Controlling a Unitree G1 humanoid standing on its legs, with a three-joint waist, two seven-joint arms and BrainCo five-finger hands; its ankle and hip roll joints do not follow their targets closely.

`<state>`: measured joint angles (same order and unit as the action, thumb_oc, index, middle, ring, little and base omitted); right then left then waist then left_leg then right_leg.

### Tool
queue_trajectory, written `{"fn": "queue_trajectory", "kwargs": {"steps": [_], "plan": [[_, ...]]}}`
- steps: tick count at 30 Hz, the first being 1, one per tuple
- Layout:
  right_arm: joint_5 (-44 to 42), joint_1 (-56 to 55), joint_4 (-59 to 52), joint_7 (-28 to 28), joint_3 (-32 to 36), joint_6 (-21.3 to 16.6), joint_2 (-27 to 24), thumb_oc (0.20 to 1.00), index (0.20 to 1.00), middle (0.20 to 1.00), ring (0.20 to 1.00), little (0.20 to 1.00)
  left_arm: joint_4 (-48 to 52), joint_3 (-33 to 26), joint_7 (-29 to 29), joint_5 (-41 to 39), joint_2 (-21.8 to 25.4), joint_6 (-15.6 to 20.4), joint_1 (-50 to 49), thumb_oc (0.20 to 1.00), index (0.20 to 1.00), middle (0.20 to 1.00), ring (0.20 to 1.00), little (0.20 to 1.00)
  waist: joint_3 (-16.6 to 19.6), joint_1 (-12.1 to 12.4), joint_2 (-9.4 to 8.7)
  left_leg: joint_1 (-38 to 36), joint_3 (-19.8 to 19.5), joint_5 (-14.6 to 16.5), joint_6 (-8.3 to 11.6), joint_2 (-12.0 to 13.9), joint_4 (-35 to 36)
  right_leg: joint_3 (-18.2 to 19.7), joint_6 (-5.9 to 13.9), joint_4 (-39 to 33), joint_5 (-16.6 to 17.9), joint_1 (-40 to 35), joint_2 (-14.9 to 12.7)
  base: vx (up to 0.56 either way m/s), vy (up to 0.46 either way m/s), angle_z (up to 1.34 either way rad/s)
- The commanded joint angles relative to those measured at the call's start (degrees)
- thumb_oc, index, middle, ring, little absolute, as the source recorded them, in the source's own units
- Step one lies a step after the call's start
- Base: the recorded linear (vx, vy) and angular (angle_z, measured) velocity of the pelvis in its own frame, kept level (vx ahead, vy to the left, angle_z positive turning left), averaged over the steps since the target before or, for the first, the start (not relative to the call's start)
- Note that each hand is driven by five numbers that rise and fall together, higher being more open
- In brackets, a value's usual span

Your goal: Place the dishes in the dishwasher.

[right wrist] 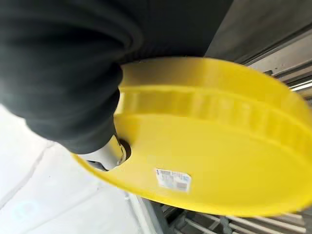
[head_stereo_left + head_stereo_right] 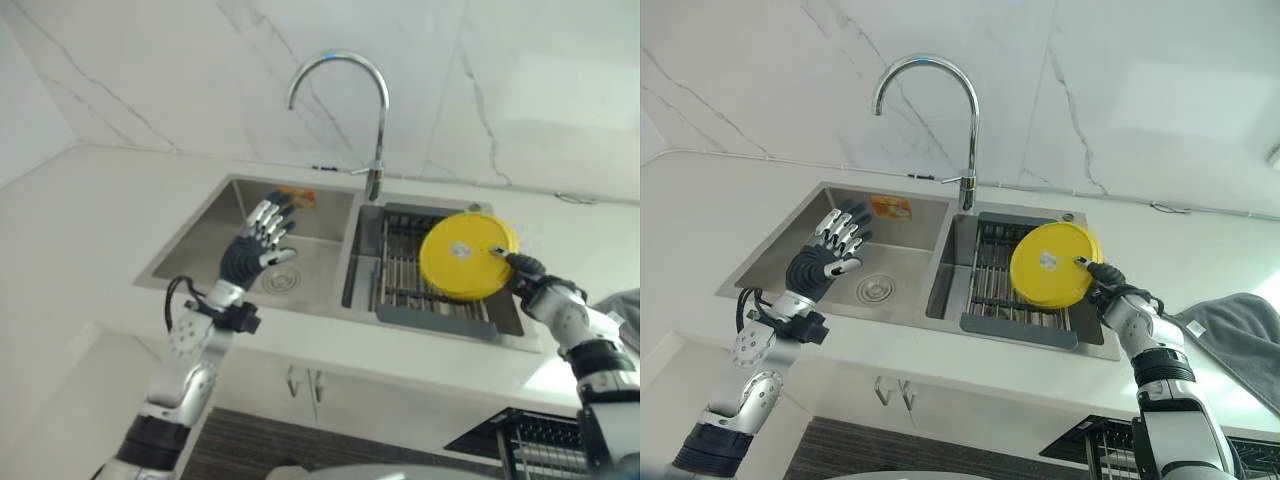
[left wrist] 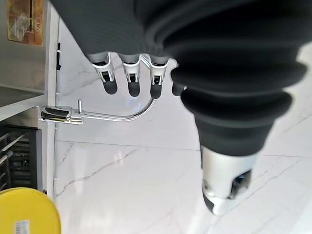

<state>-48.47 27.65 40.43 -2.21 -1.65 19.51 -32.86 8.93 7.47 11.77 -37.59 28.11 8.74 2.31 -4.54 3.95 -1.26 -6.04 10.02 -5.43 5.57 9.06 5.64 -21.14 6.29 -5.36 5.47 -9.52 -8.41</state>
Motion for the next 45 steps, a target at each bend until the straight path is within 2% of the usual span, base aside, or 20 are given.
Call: {"fn": "queue_trajectory", "kwargs": {"steps": [1,8,14,18,21,25,27,29,30,31,32,33,34,35,36,37,40,41,42,45], "plan": [[-4.0,9.5,0.6,-1.7,0.7,-6.3,-2.6,0.2,0.2,0.2,0.2,0.2,1.6,2.8,-0.5,-2.3,1.6,2.0,4.8,1.0,1.0,1.0,1.0,1.0,-0.5,2.7,0.27,-2.8,2.6,5.2,2.09,3.2,-0.6,-2.1,3.03,0.4,-3.6,-0.5,-3.7,0.0,0.0,0.0],[-8.1,8.8,0.2,-5.2,2.9,-10.7,-0.5,0.2,0.2,0.2,0.2,0.2,1.1,3.6,-0.7,-2.4,1.6,2.5,4.5,1.0,1.0,1.0,1.0,1.0,-0.8,2.7,0.57,-2.9,2.6,5.4,1.89,3.2,-0.6,-2.0,3.11,0.4,-3.6,-0.5,-3.7,0.0,0.0,0.0],[-14.6,6.0,-4.8,-3.9,5.1,-15.2,2.2,0.2,0.2,0.2,0.2,0.2,1.8,3.2,-0.2,-2.6,1.7,3.0,3.4,1.0,1.0,1.0,1.0,1.0,-0.9,2.4,0.73,-3.1,2.7,5.5,1.69,3.1,-0.6,-1.9,2.94,0.4,-3.6,-0.4,-3.6,0.0,-0.018,0.0],[-17.5,1.8,-14.5,-4.8,6.5,-18.0,5.6,0.2,0.2,0.2,0.2,0.2,2.4,1.7,0.7,-1.9,1.3,2.7,2.0,1.0,1.0,1.0,1.0,1.0,-0.9,1.6,0.86,-3.5,3.1,5.6,1.56,3.6,-0.6,-1.4,2.34,0.4,-3.8,0.0,-2.9,0.01,-0.121,-0.01],[-19.8,-1.6,-21.4,-3.8,7.5,-18.3,7.6,0.2,0.2,0.2,0.2,0.2,3.0,0.6,1.2,-1.3,0.7,2.7,0.6,1.0,1.0,1.0,1.0,1.0,-0.9,0.9,0.93,-3.8,3.6,5.3,1.64,4.1,-0.6,-0.7,1.82,0.4,-4.0,0.3,-2.0,0.01,-0.191,-0.02],[-23.3,-8.0,-33.2,-2.0,8.3,-18.3,10.7,0.2,0.2,0.2,0.2,0.2,4.0,-1.8,1.8,-1.1,-0.3,3.1,-3.0,1.0,1.0,1.0,1.0,1.0,-0.9,-0.2,1.27,-3.4,4.1,3.9,2.14,5.2,-0.6,1.1,0.74,0.4,-4.4,1.1,-0.2,0.01,-0.181,-0.06],[-28.1,-13.2,-41.3,1.1,9.8,-19.0,12.4,0.2,0.2,0.2,0.2,0.2,4.5,-3.2,3.9,-1.3,-2.0,4.7,-5.1,1.0,1.0,1.0,1.0,1.0,-1.8,-1.4,1.42,-1.3,3.6,2.1,2.64,5.6,-0.6,3.1,0.1,0.4,-4.6,1.8,1.0,-0.12,-0.074,-0.03],[-31.1,-14.5,-44.6,2.4,10.6,-19.2,13.3,0.2,0.2,0.2,0.2,0.2,4.8,-3.6,4.3,-1.4,-3.3,6.5,-5.8,1.0,1.0,1.0,1.0,1.0,-2.6,-1.6,1.1,-1.4,0.4,2.6,2.33,4.0,-1.5,5.1,-0.38,0.4,-4.7,2.6,1.3,-0.16,0.063,0.01],[-32.4,-14.7,-45.4,2.7,10.6,-19.0,13.2,0.2,0.2,0.2,0.2,0.2,4.9,-3.8,4.0,-1.4,-3.7,7.5,-6.2,1.0,1.0,1.0,1.0,1.0,-3.0,-1.6,0.77,-0.8,-0.5,4.1,1.99,2.9,-4.4,5.9,-0.48,0.4,-4.5,2.9,1.0,-0.2,0.133,-0.19],[-33.7,-15.3,-46.4,4.0,10.4,-18.8,13.3,0.2,0.2,0.2,0.2,0.2,5.6,-4.1,3.1,-1.5,-4.2,8.7,-6.9,1.0,1.0,1.0,1.0,1.0,-3.6,-1.8,0.09,1.2,-1.7,6.5,1.19,1.0,-11.4,7.3,-0.71,0.4,-4.2,3.5,0.5,-0.38,0.401,-0.44],[-34.1,-17.9,-50.1,6.1,11.1,-17.9,15.3,0.2,0.2,0.2,0.2,0.2,6.9,-5.5,2.6,-0.6,-5.7,10.8,-7.5,1.0,1.0,1.0,1.0,1.0,-4.4,-2.2,-1.16,4.7,-6.9,9.4,-0.55,-2.9,-23.9,10.0,-1.12,0.4,-2.4,5.1,-0.3,-0.39,0.53,-1.03],[-34.1,-18.7,-51.4,6.6,11.2,-17.7,15.9,0.2,0.2,0.2,0.2,0.2,7.2,-5.9,2.6,-0.1,-6.1,11.7,-7.4,1.0,1.0,1.0,1.0,1.0,-4.6,-2.5,-1.24,4.1,-8.7,11.8,-1.29,-4.7,-23.3,10.8,-0.7,0.4,-1.4,6.1,-0.5,-0.32,0.65,-1.3],[-34.1,-19.3,-53.2,6.8,11.2,-17.3,17.1,0.2,0.2,0.2,0.2,0.2,8.0,-6.6,2.9,-0.3,-5.7,11.9,-7.1,1.0,1.0,1.0,1.0,1.0,-4.9,-3.7,-0.94,1.3,-7.3,15.6,-2.4,-5.7,-18.3,11.7,0.95,0.4,0.7,8.1,-1.7,-0.2,0.575,-1.23],[-32.4,-19.9,-55.4,6.7,11.8,-17.5,18.7,0.2,0.2,0.2,0.2,0.2,8.4,-7.3,4.3,-1.0,-5.1,11.6,-6.3,1.0,1.0,1.0,1.0,1.0,-5.4,-4.9,-0.67,-1.5,-5.4,15.9,-3.45,-6.3,-14.1,12.6,2.8,1.2,2.7,10.5,-3.4,-0.18,0.554,-0.77],[-31.4,-20.5,-56.6,6.6,12.2,-18.4,18.9,0.2,0.2,0.2,0.2,0.2,8.8,-7.5,5.3,-1.1,-4.8,11.1,-5.8,1.0,1.0,1.0,1.0,1.0,-5.6,-5.3,-0.64,-2.3,-5.2,16.1,-3.71,-6.8,-12.9,13.0,3.59,1.7,3.7,11.4,-4.5,-0.22,0.609,-0.48],[-31.6,-21.8,-59.1,6.5,13.4,-17.9,19.4,0.2,0.2,0.2,0.2,0.2,9.4,-7.5,6.3,-1.0,-4.6,10.3,-5.3,1.0,1.0,1.0,1.0,1.0,-6.0,-5.9,-0.85,-2.6,-6.1,17.1,-4.11,-8.4,-12.1,14.0,4.45,2.7,5.2,12.8,-6.2,-0.14,0.46,-0.38],[-32.7,-25.1,-62.4,7.4,14.8,-16.7,19.6,0.2,0.2,0.2,0.2,0.2,10.9,-7.7,8.1,-0.9,-4.6,8.4,-5.8,1.0,1.0,1.0,1.0,1.0,-6.5,-7.1,-1.02,-2.6,-6.9,17.9,-4.9,-11.0,-12.1,16.1,4.5,3.8,7.6,14.9,-7.7,-0.13,0.473,0.02],[-33.2,-26.2,-63.4,7.2,14.9,-16.4,19.2,0.2,0.2,0.2,0.2,0.2,11.5,-7.6,7.8,-0.8,-4.4,7.8,-6.2,1.0,1.0,1.0,1.0,1.0,-6.7,-7.5,-1.06,-3.0,-6.8,17.5,-5.08,-11.6,-11.5,15.7,4.7,3.5,8.5,15.4,-7.3,-0.13,0.387,-0.16],[-34.5,-27.1,-63.9,7.0,14.9,-16.6,18.3,0.2,0.2,0.2,0.2,0.2,12.0,-7.8,8.0,-1.6,-3.9,7.0,-6.7,1.0,1.0,1.0,1.0,1.0,-7.0,-7.4,-0.58,-3.9,-4.9,16.7,-5.35,-10.8,-9.5,13.0,4.49,6.2,6.3,15.4,-5.0,-0.15,0.343,-0.41],[-36.6,-27.5,-64.4,6.1,16.0,-18.5,15.5,0.2,0.2,0.2,0.2,0.2,12.5,-7.6,9.0,-2.0,-2.5,7.7,-6.8,1.0,1.0,1.0,1.0,1.0,-6.7,-7.8,0.08,-3.7,-2.6,13.2,-6.19,-9.9,-5.0,12.2,3.16,12.9,0.8,15.1,0.5,-0.18,0.236,-0.55]]}}
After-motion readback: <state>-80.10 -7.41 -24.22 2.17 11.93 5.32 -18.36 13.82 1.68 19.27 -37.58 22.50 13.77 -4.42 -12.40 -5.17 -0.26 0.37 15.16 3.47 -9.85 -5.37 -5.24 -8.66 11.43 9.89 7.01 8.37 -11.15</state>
